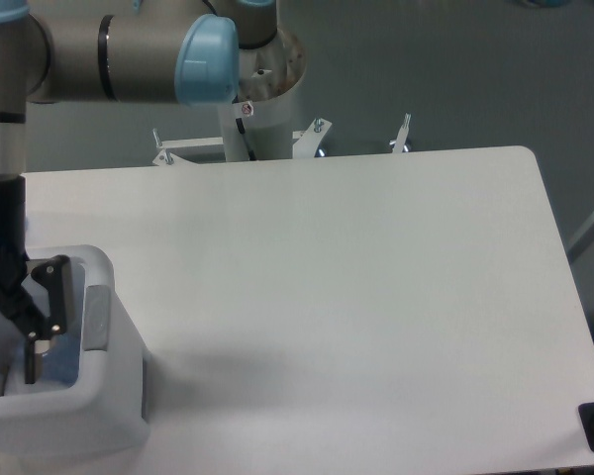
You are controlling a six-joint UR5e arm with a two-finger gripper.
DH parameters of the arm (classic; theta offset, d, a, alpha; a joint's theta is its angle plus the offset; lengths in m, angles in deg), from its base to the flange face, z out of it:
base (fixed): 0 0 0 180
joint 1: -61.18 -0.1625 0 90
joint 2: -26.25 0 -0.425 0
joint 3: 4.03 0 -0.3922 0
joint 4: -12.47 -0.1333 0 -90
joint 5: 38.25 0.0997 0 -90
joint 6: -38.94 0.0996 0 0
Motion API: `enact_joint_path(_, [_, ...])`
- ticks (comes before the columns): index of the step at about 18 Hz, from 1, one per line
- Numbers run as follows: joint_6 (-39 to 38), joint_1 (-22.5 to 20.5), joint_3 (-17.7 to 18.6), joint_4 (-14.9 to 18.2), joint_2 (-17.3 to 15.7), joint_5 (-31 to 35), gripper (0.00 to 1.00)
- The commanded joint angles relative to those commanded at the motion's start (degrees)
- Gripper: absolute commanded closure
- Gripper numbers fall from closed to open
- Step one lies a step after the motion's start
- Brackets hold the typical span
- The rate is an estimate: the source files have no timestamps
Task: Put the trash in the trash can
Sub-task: 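Open the gripper to drop the bottle and raise the arm away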
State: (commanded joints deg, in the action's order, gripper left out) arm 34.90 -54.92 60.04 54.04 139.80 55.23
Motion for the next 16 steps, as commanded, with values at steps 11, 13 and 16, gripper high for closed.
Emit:
enact_joint_path(11, [30.56,-12.22,14.59,15.07,-7.81,22.8,0.0])
enact_joint_path(13, [34.26,-14.32,14.59,23.34,-10.27,22.36,0.0])
enact_joint_path(16, [34.63,-15.83,14.42,29.87,-12.83,21.31,0.0])
